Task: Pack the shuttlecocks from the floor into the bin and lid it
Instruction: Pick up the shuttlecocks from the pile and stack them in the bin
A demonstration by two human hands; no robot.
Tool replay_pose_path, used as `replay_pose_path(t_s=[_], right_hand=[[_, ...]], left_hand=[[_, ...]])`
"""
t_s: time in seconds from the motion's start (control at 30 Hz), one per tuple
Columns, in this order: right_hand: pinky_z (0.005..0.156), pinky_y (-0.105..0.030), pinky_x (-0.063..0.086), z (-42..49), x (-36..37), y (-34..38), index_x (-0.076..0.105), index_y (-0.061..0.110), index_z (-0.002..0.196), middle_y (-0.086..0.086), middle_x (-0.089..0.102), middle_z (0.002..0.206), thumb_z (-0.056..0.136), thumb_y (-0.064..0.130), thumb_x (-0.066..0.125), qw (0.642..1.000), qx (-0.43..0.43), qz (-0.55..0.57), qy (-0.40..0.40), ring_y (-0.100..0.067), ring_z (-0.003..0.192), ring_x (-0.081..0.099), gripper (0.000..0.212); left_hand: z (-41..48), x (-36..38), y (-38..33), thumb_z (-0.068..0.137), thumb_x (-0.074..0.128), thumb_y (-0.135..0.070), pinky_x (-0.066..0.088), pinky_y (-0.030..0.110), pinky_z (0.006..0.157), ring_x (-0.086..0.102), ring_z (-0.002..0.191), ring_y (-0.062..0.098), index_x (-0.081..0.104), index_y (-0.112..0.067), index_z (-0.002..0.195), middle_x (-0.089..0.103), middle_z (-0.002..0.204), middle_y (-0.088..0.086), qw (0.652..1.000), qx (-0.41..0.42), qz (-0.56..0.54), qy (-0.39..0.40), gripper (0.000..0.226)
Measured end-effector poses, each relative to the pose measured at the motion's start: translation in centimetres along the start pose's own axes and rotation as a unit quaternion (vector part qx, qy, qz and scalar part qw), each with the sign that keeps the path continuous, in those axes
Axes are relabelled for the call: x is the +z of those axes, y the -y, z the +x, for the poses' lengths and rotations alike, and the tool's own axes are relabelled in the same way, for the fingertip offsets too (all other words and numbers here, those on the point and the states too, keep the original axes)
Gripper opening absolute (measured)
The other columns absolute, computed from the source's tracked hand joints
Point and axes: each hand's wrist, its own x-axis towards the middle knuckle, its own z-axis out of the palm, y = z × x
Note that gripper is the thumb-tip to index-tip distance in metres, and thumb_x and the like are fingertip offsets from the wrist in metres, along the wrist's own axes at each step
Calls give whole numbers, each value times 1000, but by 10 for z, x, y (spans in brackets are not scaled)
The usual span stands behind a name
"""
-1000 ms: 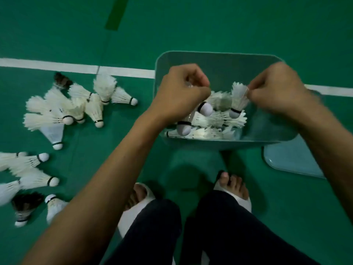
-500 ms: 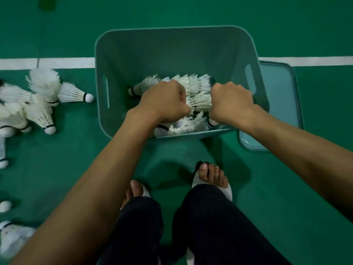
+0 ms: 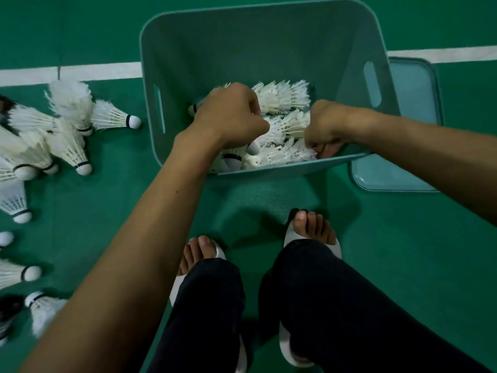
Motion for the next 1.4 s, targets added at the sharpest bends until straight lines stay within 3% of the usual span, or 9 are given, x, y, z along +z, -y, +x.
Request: replay_pose_path(t_s=[0.17,0.23,0.37,0.5,0.63,0.87,1.1,1.23,1.4], right_hand=[[40,-28,52,-12,-26,8,62,4,76,-10,69,63,83,19,83,986,-62,-129,-84,-19,35,65,27],[46,-25,53,-15,-42,10,69,2,81,-6,71,56,83,22,84,994,-77,-32,-75,-14,40,68,25],[88,-43,62,-12,-54,12,67,1,118,-21,74,111,89,-1,70,934,-217,281,45,-22,91,76,30],[82,-38,61,-2,-50,9,67,-2,122,-25,70,111,88,-4,69,890,-273,338,139,-25,97,69,35],[65,-25,61,5,-52,3,74,-3,105,-14,72,86,84,3,77,900,-258,324,134,-18,77,65,22],[53,-22,47,13,-47,13,76,6,90,0,75,78,86,9,79,946,-220,236,35,-9,68,62,5],[55,-27,53,25,-14,73,77,4,91,-10,75,80,85,2,78,881,-160,445,18,-17,69,67,6],[63,-32,55,34,7,110,73,-2,88,-15,75,78,80,-4,80,851,-106,512,45,-26,72,70,11],[41,-21,50,39,15,125,72,-7,82,-17,73,72,76,-11,78,828,-34,560,-11,-18,43,65,9]], left_hand=[[-2,-5,1,83,70,-19,49,22,69,65,83,8,74,-18,96,72,95,-3,993,-5,-116,16,14],[-4,-10,0,84,70,-15,56,28,78,68,87,11,73,-16,101,71,101,1,983,-2,-185,13,17],[-6,-19,-8,79,65,-7,54,21,69,66,75,6,70,-7,106,72,101,13,940,29,-339,18,28],[-1,-20,-12,69,62,-7,51,26,63,65,75,15,70,-7,102,71,99,16,896,37,-442,15,34],[1,-19,-3,65,60,-4,46,25,56,60,68,17,71,-12,95,66,116,32,889,1,-459,-1,33],[-9,-36,7,75,67,-11,54,26,65,65,65,5,75,-20,74,71,68,-9,923,-56,-274,-265,13],[-20,-36,-14,79,65,-27,61,39,80,68,85,19,75,-21,96,74,93,1,982,-131,6,133,21],[-28,-32,-4,59,50,-37,60,43,86,68,87,21,74,-21,101,73,95,1,975,-150,1,161,51],[-12,-35,7,85,59,-15,57,34,71,66,83,22,69,-15,97,71,93,5,980,-137,-24,145,16]])
